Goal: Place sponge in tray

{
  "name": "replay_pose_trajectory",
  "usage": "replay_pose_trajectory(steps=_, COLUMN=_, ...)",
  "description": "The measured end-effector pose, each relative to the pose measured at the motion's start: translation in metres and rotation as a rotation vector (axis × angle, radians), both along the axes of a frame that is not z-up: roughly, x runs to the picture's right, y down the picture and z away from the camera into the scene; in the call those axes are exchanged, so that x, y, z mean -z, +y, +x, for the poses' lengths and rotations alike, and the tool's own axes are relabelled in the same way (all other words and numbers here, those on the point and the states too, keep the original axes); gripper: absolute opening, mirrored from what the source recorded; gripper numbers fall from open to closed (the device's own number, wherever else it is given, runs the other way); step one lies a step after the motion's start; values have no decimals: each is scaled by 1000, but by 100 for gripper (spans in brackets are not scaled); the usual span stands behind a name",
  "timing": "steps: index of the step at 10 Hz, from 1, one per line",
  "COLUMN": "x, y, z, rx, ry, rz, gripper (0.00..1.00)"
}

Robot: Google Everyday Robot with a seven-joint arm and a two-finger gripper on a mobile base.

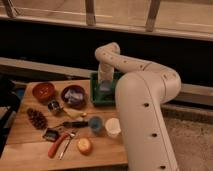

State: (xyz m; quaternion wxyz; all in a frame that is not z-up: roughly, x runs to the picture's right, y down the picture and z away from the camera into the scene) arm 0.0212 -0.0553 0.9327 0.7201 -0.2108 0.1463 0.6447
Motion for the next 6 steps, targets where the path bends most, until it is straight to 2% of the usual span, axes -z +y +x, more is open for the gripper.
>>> replay_pose_trajectory(steps=1, x=0, y=0, z=0, rx=0, ry=0, rz=0, gripper=80)
replay_pose_trajectory(steps=6, x=0, y=0, z=1, rx=0, ry=1, rz=0, gripper=80)
